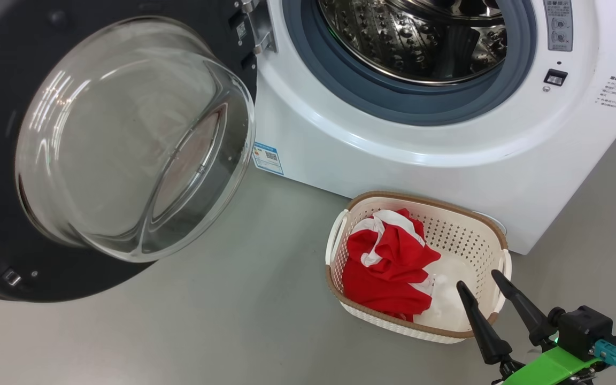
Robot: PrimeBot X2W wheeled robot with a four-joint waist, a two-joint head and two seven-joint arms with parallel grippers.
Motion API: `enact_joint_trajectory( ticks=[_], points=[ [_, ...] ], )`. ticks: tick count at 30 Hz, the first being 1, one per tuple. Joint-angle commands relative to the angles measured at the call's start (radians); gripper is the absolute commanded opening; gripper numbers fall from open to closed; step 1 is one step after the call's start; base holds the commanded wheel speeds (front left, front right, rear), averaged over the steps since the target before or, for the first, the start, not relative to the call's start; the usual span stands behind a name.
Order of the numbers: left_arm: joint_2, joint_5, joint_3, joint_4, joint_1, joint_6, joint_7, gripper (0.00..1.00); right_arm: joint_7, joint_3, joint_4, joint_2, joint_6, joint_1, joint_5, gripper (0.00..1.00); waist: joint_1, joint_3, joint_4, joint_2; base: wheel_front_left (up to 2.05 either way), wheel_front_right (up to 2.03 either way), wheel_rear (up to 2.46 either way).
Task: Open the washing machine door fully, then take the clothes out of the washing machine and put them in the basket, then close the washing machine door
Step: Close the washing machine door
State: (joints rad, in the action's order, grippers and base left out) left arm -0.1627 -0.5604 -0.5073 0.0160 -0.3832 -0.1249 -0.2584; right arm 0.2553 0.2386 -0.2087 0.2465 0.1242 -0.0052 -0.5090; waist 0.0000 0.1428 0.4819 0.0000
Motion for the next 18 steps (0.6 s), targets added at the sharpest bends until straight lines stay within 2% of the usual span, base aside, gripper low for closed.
enact_joint_trajectory(
  ticks=[1,4,8,14,18],
  points=[
    [-0.091,-0.041,-0.036,-0.036,-0.046,-0.005,-0.003,0.0,0.006,0.015,0.025,0.006,0.007,-0.022,0.0,1.0,0.0,0.003,-0.004,0.0,0.0,0.0,0.0],
    [-0.189,-0.16,-0.05,-0.183,-0.117,-0.005,0.021,0.0,0.006,0.011,0.026,0.005,0.007,-0.024,0.0,1.0,0.0,0.011,-0.01,0.0,0.0,0.0,0.0],
    [-0.286,-0.322,-0.082,-0.391,-0.212,-0.006,0.148,0.0,0.006,0.009,0.027,0.004,0.007,-0.028,0.002,1.0,0.0,0.02,-0.017,0.0,0.0,0.0,0.0],
    [-0.381,-0.454,-0.07,-0.621,-0.297,-0.006,0.404,0.0,0.006,0.007,0.027,-0.001,0.007,-0.033,0.005,1.0,0.0,0.033,-0.022,0.0,0.0,0.0,0.0],
    [-0.41,-0.51,-0.044,-0.715,-0.328,-0.006,0.562,0.0,0.006,0.008,0.027,-0.003,0.007,-0.036,0.005,1.0,0.0,0.038,-0.023,0.0,0.0,0.0,0.0]
  ],
)
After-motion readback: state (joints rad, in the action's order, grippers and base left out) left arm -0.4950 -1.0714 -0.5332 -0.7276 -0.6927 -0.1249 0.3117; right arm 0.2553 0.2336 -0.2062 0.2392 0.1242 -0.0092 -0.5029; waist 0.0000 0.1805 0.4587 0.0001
